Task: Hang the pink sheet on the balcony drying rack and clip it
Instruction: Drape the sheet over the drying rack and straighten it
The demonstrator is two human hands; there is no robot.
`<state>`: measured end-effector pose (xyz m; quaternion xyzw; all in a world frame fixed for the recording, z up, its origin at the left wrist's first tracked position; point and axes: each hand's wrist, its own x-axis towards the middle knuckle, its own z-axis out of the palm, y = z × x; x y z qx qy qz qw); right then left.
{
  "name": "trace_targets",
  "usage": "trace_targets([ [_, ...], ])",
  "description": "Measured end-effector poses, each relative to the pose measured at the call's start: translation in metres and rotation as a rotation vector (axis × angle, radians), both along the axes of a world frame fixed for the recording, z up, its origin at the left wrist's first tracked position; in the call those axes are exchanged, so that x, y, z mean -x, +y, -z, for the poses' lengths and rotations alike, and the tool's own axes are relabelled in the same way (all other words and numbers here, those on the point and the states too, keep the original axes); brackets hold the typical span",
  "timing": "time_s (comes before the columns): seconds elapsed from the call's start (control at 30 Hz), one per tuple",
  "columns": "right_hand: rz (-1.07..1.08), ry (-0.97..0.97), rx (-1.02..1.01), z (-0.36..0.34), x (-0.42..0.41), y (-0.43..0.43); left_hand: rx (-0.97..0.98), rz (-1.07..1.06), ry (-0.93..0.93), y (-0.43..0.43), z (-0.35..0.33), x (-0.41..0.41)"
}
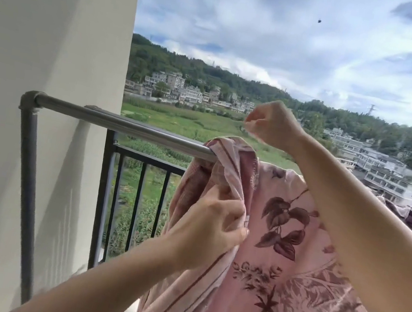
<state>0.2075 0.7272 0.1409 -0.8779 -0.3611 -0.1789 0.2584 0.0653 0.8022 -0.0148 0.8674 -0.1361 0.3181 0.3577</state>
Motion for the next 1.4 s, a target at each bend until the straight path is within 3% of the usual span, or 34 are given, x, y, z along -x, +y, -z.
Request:
trace_targets([
  [0.07,-0.155,0.045,0.048,0.000,0.014,0.009,0.032,-0.050,-0.051,-0.008,0.000,-0.001],
  [0.13,-0.150,0.029,0.320,0.005,0.028,0.016,0.106,-0.004,-0.013,-0.009,-0.001,-0.002],
  [0.2,-0.111,-0.054,0.461,0.008,0.032,0.021,0.223,0.091,0.089,-0.004,0.000,0.000],
  [0.27,-0.100,-0.128,0.461,0.006,0.034,0.023,0.448,0.186,0.218,0.001,-0.002,0.006],
  [0.37,-0.042,-0.105,0.369,0.002,0.032,0.027,0.717,0.179,0.262,0.015,-0.015,0.015],
  [0.57,-0.006,0.136,-0.102,-0.007,0.021,0.069,0.843,0.023,0.038,0.086,-0.062,0.032],
  [0.7,-0.057,0.195,0.037,-0.008,0.037,0.121,0.778,-0.130,0.055,0.147,-0.074,0.051],
  [0.87,-0.082,0.087,-0.012,-0.011,0.068,0.203,0.624,-0.398,-0.107,0.219,-0.075,0.073],
  [0.97,-0.113,0.085,-0.060,-0.004,0.087,0.252,0.614,-0.490,-0.111,0.260,-0.064,0.089],
  [1.07,-0.295,0.313,-0.243,0.005,0.092,0.278,0.671,-0.726,-0.251,0.295,-0.050,0.103],
  [1.13,-0.385,0.395,-0.212,0.016,0.092,0.278,0.671,-0.943,-0.291,0.314,-0.035,0.109],
  [1.27,-0.321,0.082,0.098,0.040,0.089,0.254,0.617,-1.067,-0.132,0.329,-0.005,0.099],
  [1.4,-0.280,-0.135,0.150,0.058,0.080,0.218,0.457,-0.963,-0.172,0.290,-0.019,0.071],
])
